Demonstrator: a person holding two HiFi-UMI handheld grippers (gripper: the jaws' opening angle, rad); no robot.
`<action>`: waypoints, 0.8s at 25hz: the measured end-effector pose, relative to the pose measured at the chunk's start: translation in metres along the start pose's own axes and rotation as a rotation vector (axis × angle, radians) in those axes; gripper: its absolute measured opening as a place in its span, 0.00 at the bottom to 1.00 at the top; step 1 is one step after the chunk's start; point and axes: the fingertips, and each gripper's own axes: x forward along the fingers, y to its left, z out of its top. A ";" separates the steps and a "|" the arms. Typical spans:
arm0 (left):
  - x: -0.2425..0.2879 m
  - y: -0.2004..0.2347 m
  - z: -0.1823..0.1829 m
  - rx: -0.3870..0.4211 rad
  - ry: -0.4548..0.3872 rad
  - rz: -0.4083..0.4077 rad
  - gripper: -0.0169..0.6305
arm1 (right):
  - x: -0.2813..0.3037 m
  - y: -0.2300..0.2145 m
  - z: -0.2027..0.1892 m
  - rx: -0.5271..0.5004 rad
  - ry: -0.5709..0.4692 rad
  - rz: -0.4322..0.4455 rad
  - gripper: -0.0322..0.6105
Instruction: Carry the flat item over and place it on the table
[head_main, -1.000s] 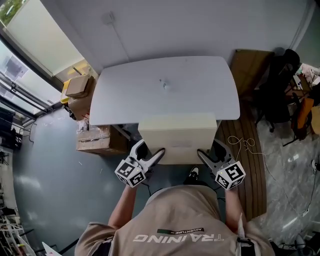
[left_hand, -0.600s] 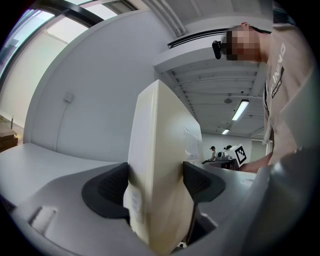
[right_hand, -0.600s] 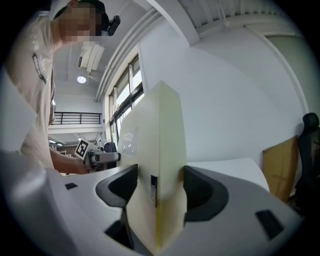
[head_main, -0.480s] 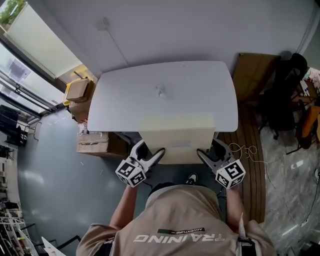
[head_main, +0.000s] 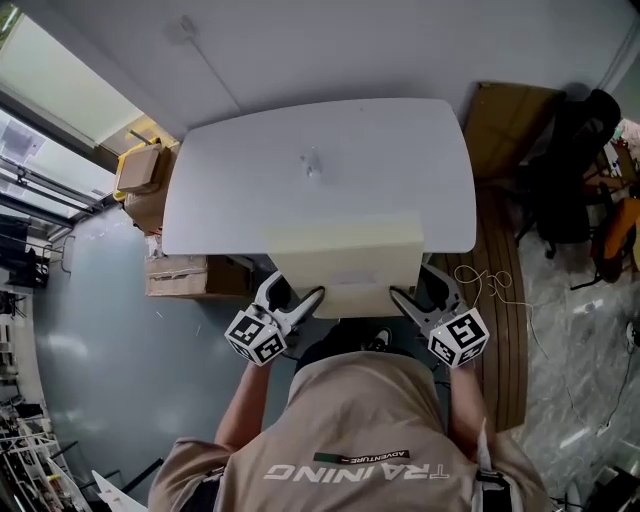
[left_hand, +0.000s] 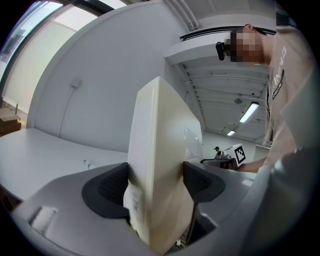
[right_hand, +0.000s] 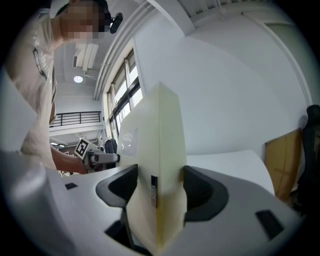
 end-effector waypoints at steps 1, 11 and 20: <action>0.005 0.003 0.000 0.000 0.001 -0.010 0.53 | 0.001 -0.003 0.000 0.001 0.000 -0.012 0.48; 0.044 0.056 0.041 0.028 -0.027 -0.077 0.53 | 0.051 -0.035 0.037 -0.031 -0.012 -0.082 0.48; 0.071 0.099 0.046 -0.021 0.004 -0.179 0.53 | 0.083 -0.049 0.041 -0.001 0.018 -0.187 0.48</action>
